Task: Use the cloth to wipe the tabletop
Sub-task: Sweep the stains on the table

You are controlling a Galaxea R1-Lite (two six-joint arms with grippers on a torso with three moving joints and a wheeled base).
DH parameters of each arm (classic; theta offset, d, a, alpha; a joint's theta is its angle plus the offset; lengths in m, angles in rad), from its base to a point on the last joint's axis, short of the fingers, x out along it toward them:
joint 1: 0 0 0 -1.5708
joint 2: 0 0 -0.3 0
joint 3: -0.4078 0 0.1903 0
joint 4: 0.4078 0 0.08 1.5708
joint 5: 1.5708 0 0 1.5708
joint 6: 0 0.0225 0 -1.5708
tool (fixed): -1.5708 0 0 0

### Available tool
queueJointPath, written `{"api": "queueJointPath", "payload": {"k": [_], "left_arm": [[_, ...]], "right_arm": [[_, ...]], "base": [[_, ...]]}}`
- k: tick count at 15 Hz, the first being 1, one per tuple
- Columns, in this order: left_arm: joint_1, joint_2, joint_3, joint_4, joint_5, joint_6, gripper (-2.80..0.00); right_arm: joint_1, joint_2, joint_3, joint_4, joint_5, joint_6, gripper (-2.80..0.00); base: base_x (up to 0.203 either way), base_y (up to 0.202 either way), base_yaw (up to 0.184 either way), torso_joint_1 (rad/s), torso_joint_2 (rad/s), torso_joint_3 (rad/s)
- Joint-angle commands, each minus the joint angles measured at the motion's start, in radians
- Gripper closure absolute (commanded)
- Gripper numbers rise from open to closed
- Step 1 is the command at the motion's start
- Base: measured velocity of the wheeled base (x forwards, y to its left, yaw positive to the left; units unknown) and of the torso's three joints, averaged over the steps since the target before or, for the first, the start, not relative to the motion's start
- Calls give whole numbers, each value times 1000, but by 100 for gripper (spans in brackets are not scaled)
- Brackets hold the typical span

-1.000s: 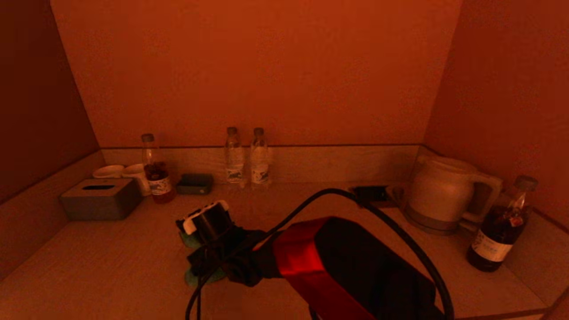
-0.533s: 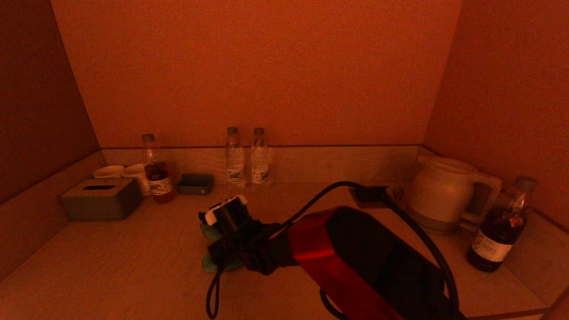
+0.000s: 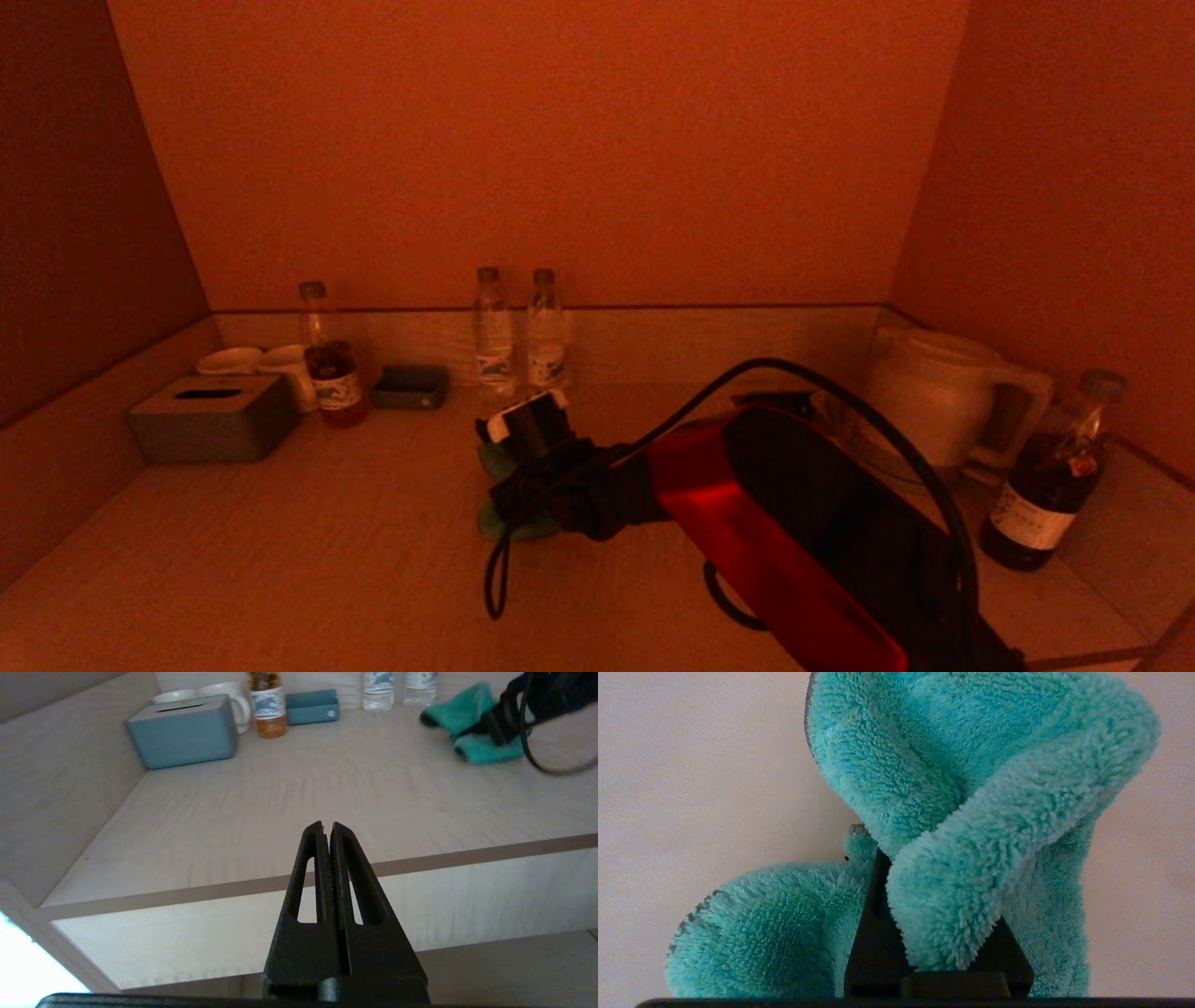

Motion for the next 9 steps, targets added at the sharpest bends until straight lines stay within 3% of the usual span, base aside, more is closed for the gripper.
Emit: {"api": "queueJointPath", "payload": {"k": [1,9], "left_arm": [[0,0,0,0,0,0,0],[2,0,0,0,0,0,0]], "right_arm": [[-27,-6,-1,-3,-1,-1,0],[-91,2,-38,-6,-1,-3,0]], "base": [[0,0,0,0,0,0],[0,0,0,0,0,0]]}}
